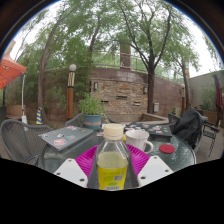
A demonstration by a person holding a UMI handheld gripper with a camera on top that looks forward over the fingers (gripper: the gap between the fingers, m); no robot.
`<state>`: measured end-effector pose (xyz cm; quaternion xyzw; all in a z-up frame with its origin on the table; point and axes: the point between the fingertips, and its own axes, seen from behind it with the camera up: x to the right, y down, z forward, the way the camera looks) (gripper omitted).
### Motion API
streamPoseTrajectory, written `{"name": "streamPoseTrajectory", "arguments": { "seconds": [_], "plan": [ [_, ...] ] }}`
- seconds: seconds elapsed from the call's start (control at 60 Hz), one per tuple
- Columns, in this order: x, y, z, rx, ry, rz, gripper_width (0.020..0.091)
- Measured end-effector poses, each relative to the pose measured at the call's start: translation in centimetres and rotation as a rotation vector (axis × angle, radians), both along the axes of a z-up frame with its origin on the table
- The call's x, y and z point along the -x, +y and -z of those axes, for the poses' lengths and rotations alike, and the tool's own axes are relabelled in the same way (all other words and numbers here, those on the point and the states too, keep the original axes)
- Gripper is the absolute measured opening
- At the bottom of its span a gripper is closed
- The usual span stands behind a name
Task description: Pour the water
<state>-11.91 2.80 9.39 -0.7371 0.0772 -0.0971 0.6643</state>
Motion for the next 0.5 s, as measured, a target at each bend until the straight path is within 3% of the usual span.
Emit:
{"name": "streamPoseTrajectory", "arguments": {
  "seconds": [0.2,0.283,0.35,0.5],
  "plan": [
    [2.1,1.5,-0.4,0.029,-0.115,-0.075,0.0417],
    [3.7,4.6,-1.5,0.009,-0.016,-0.135,0.0416],
    [3.7,7.8,-3.7,-0.033,0.155,-0.141,0.0416],
    [1.6,11.5,-8.0,-0.202,0.875,-0.244,0.0414]
  ]
}}
